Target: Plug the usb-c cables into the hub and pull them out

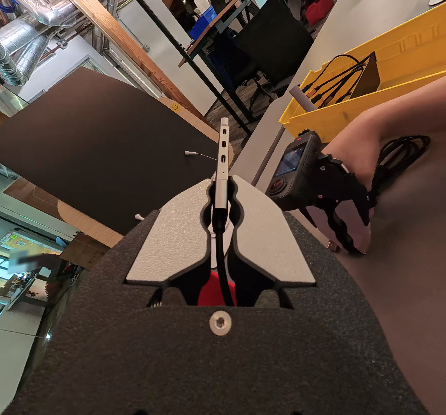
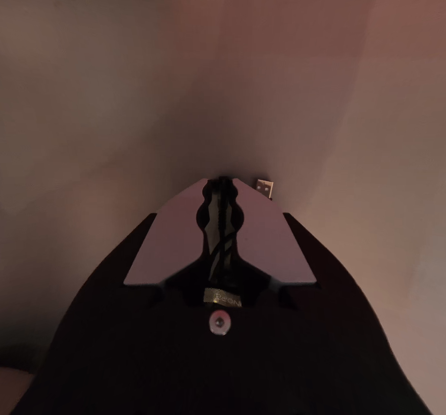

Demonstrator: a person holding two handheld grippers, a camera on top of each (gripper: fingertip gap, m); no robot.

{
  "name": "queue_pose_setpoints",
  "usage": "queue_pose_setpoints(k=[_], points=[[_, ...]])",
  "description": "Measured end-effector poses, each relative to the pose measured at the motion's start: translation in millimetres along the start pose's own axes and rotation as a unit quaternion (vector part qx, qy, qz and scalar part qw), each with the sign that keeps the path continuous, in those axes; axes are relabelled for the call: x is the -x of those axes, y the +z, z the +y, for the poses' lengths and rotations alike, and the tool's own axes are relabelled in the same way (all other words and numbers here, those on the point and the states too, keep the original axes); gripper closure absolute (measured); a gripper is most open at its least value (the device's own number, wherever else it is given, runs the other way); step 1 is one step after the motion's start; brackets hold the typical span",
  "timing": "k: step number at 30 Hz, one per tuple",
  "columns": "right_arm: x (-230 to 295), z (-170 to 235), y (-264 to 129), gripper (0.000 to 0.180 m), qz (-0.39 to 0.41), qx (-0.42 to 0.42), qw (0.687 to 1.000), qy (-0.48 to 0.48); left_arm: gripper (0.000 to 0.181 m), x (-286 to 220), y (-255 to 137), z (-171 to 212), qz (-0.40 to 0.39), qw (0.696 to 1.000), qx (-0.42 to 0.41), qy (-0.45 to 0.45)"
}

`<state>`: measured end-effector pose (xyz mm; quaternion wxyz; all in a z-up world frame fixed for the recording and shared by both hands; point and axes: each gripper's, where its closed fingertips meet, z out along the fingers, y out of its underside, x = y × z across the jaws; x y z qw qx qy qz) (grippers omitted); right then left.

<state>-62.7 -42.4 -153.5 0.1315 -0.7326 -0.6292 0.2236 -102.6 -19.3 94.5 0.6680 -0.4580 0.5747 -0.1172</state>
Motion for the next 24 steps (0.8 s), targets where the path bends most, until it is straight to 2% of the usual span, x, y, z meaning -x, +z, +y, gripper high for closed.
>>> queue_pose_setpoints(k=[5,7,10,14,16,24], points=[[2,0,-6,0.167,0.049,0.019,0.996,-0.066,0.172,1,-2,-3,-0.003,1.0,-0.005,0.002],[-5,-10,-13,0.168,0.111,0.001,0.989,-0.101,0.172,2,-3,-3,-0.005,1.0,-0.006,0.001],[-15,-27,-21,0.168,0.234,-0.025,0.952,-0.197,0.172,4,-4,-2,-0.008,1.0,-0.006,0.0],[-29,-13,-15,0.168,0.365,0.071,0.876,-0.307,0.172,6,-6,-2,-0.012,1.0,-0.008,0.0],[-33,-10,-11,0.167,0.387,0.088,0.864,-0.31,0.172,6,-7,-3,-0.014,1.0,-0.01,-0.001],[-26,-8,-8,0.164,0.373,0.035,0.909,-0.181,0.172,8,-9,-3,-0.018,1.0,-0.011,-0.003]])
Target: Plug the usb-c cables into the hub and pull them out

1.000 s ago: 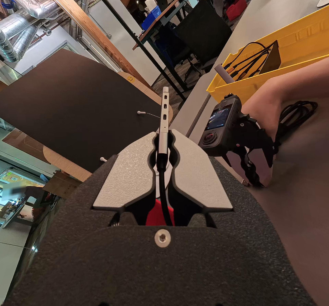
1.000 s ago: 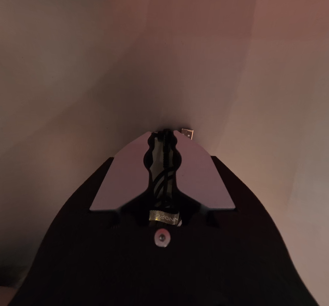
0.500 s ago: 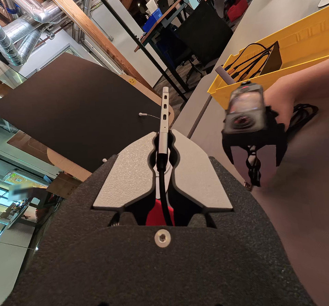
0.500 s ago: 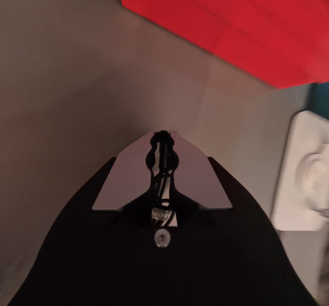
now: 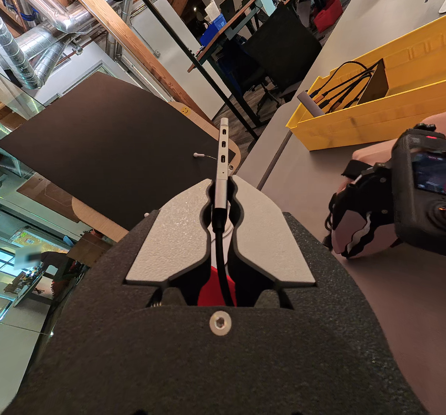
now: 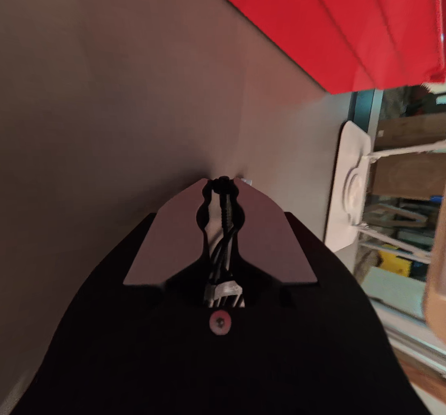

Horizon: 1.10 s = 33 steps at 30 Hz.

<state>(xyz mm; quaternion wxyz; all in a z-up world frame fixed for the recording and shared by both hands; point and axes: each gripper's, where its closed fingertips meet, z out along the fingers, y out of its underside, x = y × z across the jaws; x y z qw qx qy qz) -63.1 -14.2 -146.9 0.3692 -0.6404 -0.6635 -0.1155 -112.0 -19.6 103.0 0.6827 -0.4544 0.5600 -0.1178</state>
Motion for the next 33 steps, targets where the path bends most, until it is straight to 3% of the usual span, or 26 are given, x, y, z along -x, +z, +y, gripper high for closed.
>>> queue_pose_setpoints(k=[5,17,25,29,33], points=[[6,2,-5,0.162,-0.01,-0.012,0.998,0.061,0.172,2,-1,-1,-0.003,1.0,-0.003,-0.003],[19,2,-20,0.159,0.097,0.013,0.995,0.035,0.172,2,-3,-4,-0.004,1.0,-0.007,-0.004],[28,1,-23,0.16,0.004,-0.036,0.985,0.166,0.172,0,-2,-5,0.0,1.0,-0.006,-0.002],[23,5,-31,0.144,-0.031,-0.053,0.982,0.178,0.172,-1,-1,-5,0.001,1.0,-0.006,0.0],[17,-6,-49,0.147,-0.149,-0.123,0.955,0.223,0.172,-1,-1,-6,0.001,1.0,-0.006,0.001]])
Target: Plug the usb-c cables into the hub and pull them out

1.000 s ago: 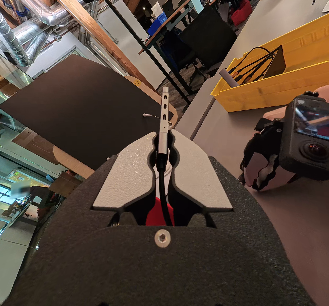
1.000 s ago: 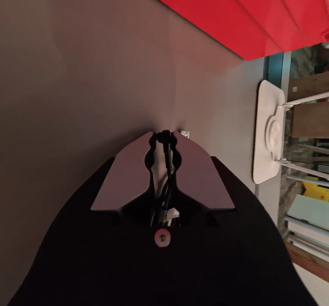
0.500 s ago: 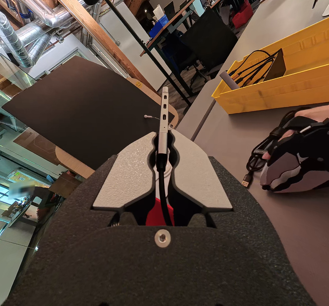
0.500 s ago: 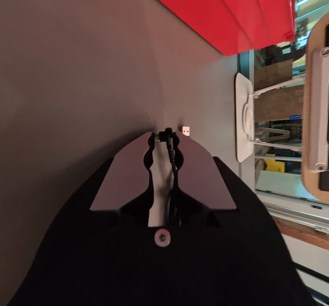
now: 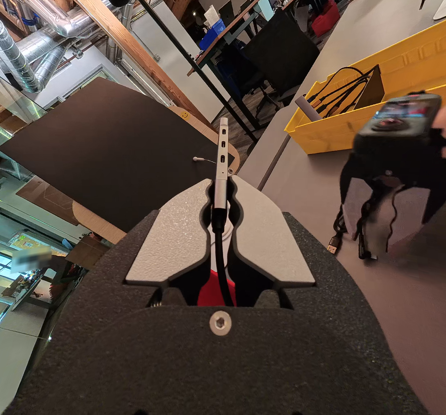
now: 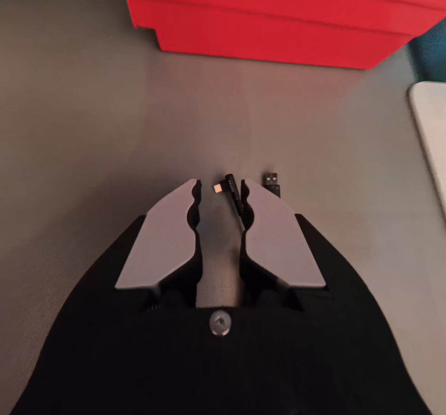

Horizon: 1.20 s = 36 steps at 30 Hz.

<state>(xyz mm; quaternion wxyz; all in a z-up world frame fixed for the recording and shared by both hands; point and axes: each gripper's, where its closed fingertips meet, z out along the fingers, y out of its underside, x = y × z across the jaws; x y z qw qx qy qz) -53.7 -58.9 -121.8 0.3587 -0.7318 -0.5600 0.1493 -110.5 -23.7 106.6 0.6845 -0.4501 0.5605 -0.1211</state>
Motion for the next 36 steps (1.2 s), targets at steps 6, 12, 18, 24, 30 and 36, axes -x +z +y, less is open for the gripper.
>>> queue_pose_setpoints(k=[6,12,18,24,30,36], points=[[-1,-10,-11,0.151,-0.187,0.0,0.982,0.041,0.172,2,0,6,-0.003,1.0,0.011,-0.001],[-3,-6,4,0.149,-0.28,0.09,0.953,0.076,0.172,10,-7,9,-0.01,1.0,0.004,-0.019],[-5,17,17,0.15,-0.306,0.167,0.937,0.04,0.172,11,-11,6,-0.011,1.0,-0.005,-0.021],[-5,25,25,0.157,-0.288,0.192,0.938,-0.035,0.172,11,-10,7,-0.008,1.0,-0.005,-0.024],[-3,23,25,0.155,-0.284,0.219,0.932,-0.053,0.172,11,-9,8,-0.007,1.0,-0.004,-0.025],[3,21,26,0.156,-0.294,0.22,0.929,-0.054,0.172,11,-9,7,-0.008,1.0,-0.003,-0.024]])
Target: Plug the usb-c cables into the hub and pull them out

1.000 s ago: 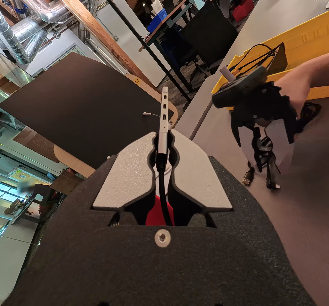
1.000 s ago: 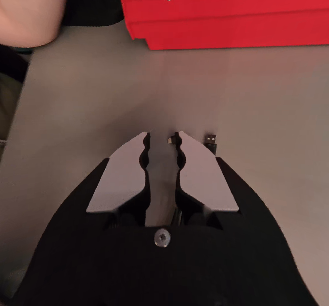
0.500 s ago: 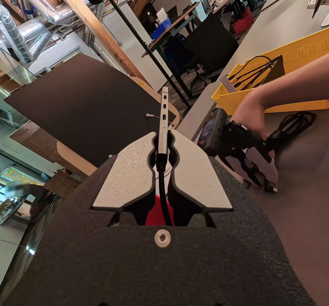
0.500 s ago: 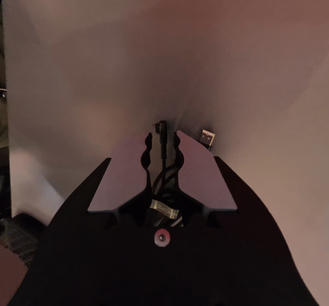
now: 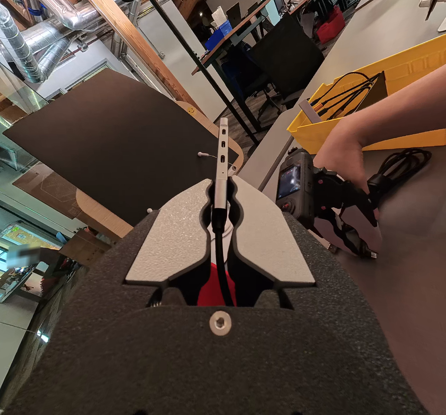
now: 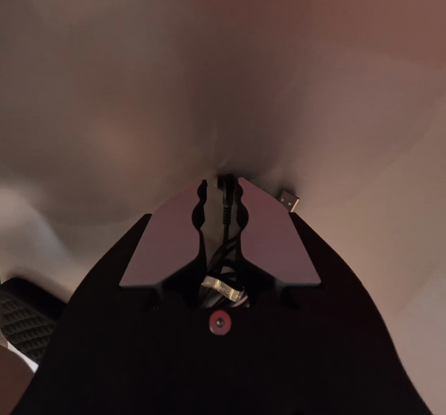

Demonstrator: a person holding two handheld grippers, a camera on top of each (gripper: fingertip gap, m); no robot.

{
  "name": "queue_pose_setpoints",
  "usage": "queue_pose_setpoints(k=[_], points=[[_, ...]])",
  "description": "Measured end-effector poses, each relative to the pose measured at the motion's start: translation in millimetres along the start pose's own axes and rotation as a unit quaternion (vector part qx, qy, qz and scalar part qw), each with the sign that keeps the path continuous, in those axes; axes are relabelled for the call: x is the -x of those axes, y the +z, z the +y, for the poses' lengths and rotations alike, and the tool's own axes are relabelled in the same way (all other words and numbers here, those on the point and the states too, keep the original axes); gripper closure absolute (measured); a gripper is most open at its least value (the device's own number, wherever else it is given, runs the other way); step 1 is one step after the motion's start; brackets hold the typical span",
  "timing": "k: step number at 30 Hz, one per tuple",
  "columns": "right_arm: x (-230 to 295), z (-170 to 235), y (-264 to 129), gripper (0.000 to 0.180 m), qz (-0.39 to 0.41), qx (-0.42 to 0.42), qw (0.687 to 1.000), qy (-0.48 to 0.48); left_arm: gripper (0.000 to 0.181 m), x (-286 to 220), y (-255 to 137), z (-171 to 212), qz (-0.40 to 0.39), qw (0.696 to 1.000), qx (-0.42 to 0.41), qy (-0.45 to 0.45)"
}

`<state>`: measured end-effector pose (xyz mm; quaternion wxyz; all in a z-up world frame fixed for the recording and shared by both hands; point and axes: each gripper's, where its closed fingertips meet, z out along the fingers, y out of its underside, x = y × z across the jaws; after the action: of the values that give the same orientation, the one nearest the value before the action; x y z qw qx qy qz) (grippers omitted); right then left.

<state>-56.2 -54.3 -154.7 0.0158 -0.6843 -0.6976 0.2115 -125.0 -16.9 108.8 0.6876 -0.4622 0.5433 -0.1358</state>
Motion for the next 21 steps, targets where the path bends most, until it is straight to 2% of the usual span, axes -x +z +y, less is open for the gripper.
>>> queue_pose_setpoints(k=[21], points=[[-2.8,0.3,0.5,0.164,0.011,0.024,0.999,-0.023,0.172,-1.5,3.4,2.2,0.003,1.0,0.005,0.001]])
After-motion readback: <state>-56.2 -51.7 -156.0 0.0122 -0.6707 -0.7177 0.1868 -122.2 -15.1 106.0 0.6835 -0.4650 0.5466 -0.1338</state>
